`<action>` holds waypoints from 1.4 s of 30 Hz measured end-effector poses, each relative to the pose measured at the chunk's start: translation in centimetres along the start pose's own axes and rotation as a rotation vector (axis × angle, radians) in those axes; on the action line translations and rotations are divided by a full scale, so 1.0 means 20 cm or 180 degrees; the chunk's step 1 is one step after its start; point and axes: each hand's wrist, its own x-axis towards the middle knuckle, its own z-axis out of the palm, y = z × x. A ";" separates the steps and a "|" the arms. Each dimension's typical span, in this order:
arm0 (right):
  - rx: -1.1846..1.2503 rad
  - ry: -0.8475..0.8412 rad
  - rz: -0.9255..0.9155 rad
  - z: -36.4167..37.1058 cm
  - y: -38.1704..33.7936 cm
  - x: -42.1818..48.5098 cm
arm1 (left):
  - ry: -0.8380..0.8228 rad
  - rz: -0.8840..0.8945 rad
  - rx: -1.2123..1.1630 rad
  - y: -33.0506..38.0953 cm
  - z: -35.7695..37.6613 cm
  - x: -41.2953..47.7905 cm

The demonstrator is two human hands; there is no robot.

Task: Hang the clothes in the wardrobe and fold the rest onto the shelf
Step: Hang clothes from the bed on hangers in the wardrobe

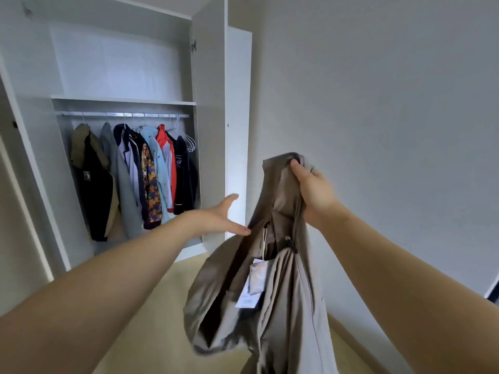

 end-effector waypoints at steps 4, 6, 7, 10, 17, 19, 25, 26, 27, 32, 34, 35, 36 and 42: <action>0.0177 -0.0243 0.0135 0.08 0.07 -0.01 | -0.0243 0.0112 -0.0590 0.01 0.26 0.06; 0.0321 -0.0281 0.0183 0.10 0.09 0.00 | 0.0349 0.0100 -0.0508 -0.01 0.32 0.10; 0.0400 -0.0315 0.0192 0.09 0.09 0.01 | 0.0604 0.0055 -0.0437 -0.03 0.32 0.11; 0.0172 -0.0350 0.0222 0.06 0.12 0.06 | 0.1002 -0.0149 -0.0682 -0.13 0.26 0.14; -0.1817 -0.1194 0.0293 0.19 0.39 0.19 | 0.2018 0.0401 -0.1210 -0.10 -0.16 0.23; -0.1959 -0.1803 0.0514 0.31 0.48 0.26 | 0.1977 0.0723 -0.1119 -0.09 -0.31 0.29; -0.1528 -0.1807 0.0803 0.75 0.62 0.61 | 0.2130 0.0859 -0.0986 -0.32 -0.71 0.49; -0.1419 -0.1631 0.0832 0.83 0.64 0.68 | 0.2188 0.0834 -0.1132 -0.40 -0.79 0.52; -0.1234 -0.1413 0.0888 0.91 0.68 0.75 | 0.2174 0.0839 -0.1247 -0.48 -0.87 0.56; -0.0178 -0.0487 0.0985 1.25 0.83 1.05 | 0.1305 0.0533 -0.1846 -0.93 -1.09 0.75; 0.0085 -0.0358 0.1011 1.35 0.87 1.14 | 0.1027 0.0166 -0.1791 -1.09 -1.13 0.82; 0.0181 -0.0352 0.1035 1.41 0.89 1.20 | 0.0885 -0.0037 -0.1685 -1.18 -1.15 0.86; 0.0284 -0.0361 0.1041 1.46 0.92 1.25 | 0.0794 -0.0238 -0.1582 -1.26 -1.19 0.91; 0.0714 -0.0629 0.1133 1.72 1.10 1.63 | 0.0720 -0.1162 -0.1974 -1.73 -1.30 1.13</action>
